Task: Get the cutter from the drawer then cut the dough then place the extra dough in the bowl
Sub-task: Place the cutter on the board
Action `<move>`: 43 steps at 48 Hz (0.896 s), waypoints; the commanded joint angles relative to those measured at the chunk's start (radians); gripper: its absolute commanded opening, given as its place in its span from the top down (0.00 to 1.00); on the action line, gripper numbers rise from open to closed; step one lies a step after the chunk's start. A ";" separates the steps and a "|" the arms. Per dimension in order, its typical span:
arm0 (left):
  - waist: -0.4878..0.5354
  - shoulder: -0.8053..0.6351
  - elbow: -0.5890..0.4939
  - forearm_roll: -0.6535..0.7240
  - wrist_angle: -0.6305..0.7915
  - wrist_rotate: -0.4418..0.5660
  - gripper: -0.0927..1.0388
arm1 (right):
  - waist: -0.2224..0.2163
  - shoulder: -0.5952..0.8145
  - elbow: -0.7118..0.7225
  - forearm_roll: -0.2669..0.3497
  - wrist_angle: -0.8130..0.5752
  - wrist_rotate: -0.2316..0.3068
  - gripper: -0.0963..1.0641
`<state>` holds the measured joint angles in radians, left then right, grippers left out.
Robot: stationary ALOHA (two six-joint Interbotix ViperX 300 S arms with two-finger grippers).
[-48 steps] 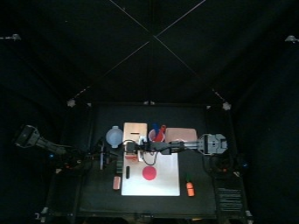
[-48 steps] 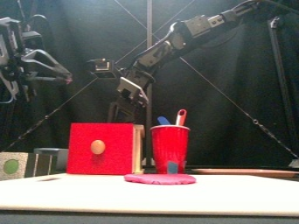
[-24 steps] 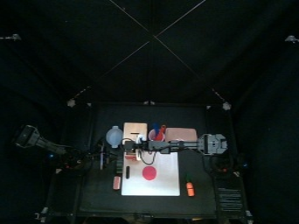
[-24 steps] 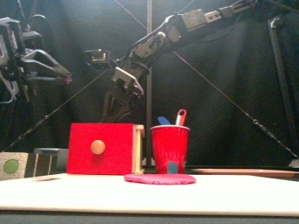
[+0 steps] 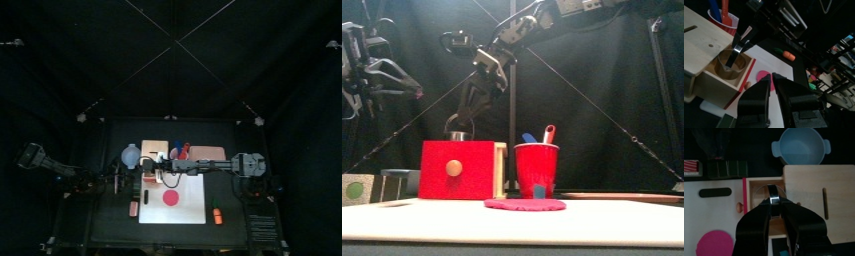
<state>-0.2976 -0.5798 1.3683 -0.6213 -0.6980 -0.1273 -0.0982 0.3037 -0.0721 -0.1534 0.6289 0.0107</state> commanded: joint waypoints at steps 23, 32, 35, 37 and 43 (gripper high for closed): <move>0.046 0.002 -0.020 -0.003 0.020 0.008 0.43 | 0.048 -0.440 0.296 0.002 -0.003 0.018 0.40; 0.084 0.002 -0.026 -0.002 0.020 0.009 0.43 | 0.081 -0.537 0.517 0.006 -0.028 0.035 0.40; 0.100 0.002 -0.029 0.000 0.018 0.009 0.43 | 0.095 -0.554 0.565 0.009 -0.037 0.035 0.40; 0.109 0.002 -0.032 0.003 0.020 0.009 0.43 | 0.109 -0.568 0.607 0.014 -0.046 0.037 0.40; 0.146 0.002 -0.043 0.014 0.020 0.009 0.43 | 0.137 -0.575 0.684 0.032 -0.078 0.037 0.40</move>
<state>-0.1718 -0.5798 1.3591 -0.6167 -0.6750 -0.1197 0.0245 -0.2439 0.5890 -0.1335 0.5768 0.0522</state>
